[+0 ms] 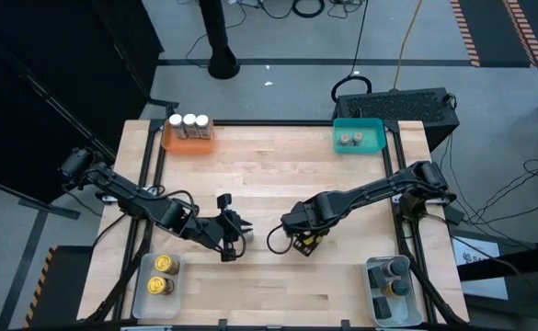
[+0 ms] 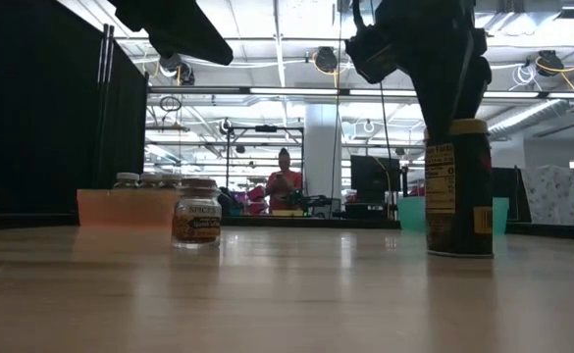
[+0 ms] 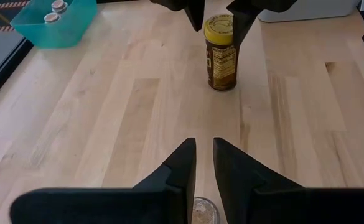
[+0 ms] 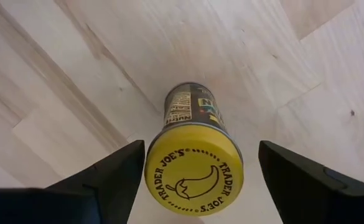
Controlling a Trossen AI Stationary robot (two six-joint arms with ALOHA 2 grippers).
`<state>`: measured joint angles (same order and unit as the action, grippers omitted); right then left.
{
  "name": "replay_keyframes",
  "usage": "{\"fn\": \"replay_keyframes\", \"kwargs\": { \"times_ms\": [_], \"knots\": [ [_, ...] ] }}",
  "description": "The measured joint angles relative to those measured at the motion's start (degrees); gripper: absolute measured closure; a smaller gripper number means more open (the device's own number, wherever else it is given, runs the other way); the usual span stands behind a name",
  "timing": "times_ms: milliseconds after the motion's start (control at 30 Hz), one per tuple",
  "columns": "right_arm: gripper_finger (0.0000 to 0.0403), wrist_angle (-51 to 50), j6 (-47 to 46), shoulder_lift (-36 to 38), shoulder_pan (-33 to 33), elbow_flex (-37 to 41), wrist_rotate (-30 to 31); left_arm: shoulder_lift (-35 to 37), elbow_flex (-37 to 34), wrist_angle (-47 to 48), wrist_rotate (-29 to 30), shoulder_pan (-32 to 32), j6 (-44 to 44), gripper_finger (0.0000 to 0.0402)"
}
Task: Sort spices by type
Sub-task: Put the yellow seasoning bottle into the transparent bin
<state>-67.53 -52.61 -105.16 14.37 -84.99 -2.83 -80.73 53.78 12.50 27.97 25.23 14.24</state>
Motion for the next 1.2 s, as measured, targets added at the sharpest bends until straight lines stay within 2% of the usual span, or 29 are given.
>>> {"fn": "replay_keyframes", "kwargs": {
  "times_ms": [300,600,800,900,1000,1100,1200],
  "knots": [
    [0.0104,0.3,2.4,1.4,0.0,0.0,1.5,0.0,0.0,-0.1,0.0,0.0,0.0,0.0338],
    [0.0104,-0.7,5.3,8.0,0.3,0.0,13.1,0.0,0.0,-1.2,0.0,0.0,0.1,0.0338],
    [0.0123,-8.0,-0.9,13.9,4.0,1.7,20.6,0.0,0.0,-2.3,0.0,0.0,0.4,0.0338],
    [0.0149,-10.0,-6.7,17.0,6.4,5.5,21.5,0.0,0.0,-3.8,0.0,0.0,0.3,0.0338],
    [0.0192,-8.4,-12.3,20.0,8.6,11.8,19.6,0.0,0.0,-5.8,0.0,0.0,-0.6,0.0338],
    [0.0252,-1.5,-16.2,22.6,10.9,19.6,18.2,-0.1,0.0,-8.0,0.0,0.0,-1.5,0.0338],
    [0.0322,9.8,-18.1,24.3,12.9,27.0,17.1,-0.5,0.0,-10.2,0.0,-0.1,-2.0,0.0338]
  ]
}}
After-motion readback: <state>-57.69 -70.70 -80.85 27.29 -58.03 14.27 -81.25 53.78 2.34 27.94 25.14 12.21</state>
